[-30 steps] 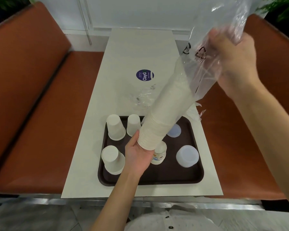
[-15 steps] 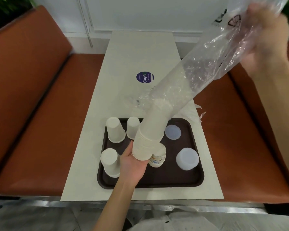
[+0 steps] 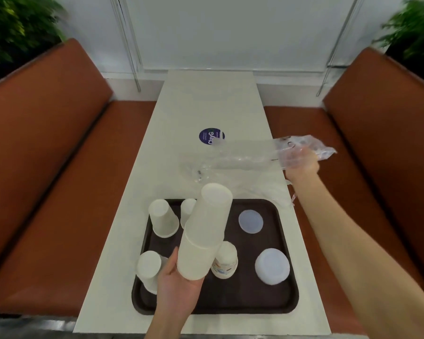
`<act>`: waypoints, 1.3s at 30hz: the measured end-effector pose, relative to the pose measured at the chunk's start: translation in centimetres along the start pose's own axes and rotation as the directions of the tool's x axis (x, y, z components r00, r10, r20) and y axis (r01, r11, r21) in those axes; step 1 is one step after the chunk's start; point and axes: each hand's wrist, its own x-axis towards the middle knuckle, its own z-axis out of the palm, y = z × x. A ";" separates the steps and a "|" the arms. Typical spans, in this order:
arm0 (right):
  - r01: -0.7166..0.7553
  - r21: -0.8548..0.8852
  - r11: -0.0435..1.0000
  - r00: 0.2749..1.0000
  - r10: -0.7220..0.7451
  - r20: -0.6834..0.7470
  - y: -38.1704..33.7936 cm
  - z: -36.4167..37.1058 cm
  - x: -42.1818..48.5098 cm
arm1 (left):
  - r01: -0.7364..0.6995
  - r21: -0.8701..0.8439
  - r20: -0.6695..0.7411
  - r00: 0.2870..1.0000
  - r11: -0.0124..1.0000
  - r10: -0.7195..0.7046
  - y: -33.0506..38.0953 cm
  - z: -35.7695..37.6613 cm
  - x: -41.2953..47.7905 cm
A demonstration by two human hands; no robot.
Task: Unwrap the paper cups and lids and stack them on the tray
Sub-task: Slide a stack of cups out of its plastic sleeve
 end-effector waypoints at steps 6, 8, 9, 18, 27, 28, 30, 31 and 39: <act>-0.240 -0.158 0.958 0.960 0.258 0.105 6.5 0.2 0.6 | -0.107 -0.101 -0.084 0.992 0.989 0.099 -0.1 0.6 0.4; -0.243 -0.237 0.941 0.948 0.282 0.150 7.1 -1.1 0.2 | -0.073 -0.146 -0.080 0.995 0.987 0.062 -0.3 0.4 0.1; -0.224 -0.236 0.946 0.951 0.265 0.159 6.8 -1.8 0.0 | -0.005 -0.157 -0.073 0.997 0.988 -0.007 -0.3 0.6 -0.3; -0.258 -0.306 0.916 0.880 0.354 0.316 3.7 -6.2 -6.0 | -0.052 -0.170 -0.047 0.998 0.984 0.045 -0.8 0.0 -0.2; 0.257 -0.539 0.802 0.392 0.424 0.817 4.3 -8.5 -16.2 | 0.000 -0.123 0.004 1.000 0.992 0.000 -0.6 0.2 -0.9; 0.341 -0.545 0.766 0.310 0.455 0.834 4.8 -8.8 -17.2 | 0.003 -0.115 0.009 1.000 0.993 -0.002 -0.5 0.2 -1.0; 0.492 -0.551 0.674 0.277 0.478 0.833 6.0 -9.0 -18.8 | 0.001 -0.094 0.016 1.000 0.996 0.001 -0.5 -0.3 -1.1; 0.552 -0.551 0.626 0.316 0.454 0.833 6.6 -9.1 -19.4 | 0.000 -0.072 0.027 1.000 0.997 0.002 -0.5 -0.4 -1.3; 0.617 -0.543 0.569 0.493 0.258 0.831 11.7 -12.2 -22.4 | -0.080 0.125 0.023 0.997 0.989 0.077 -1.7 -3.2 -2.0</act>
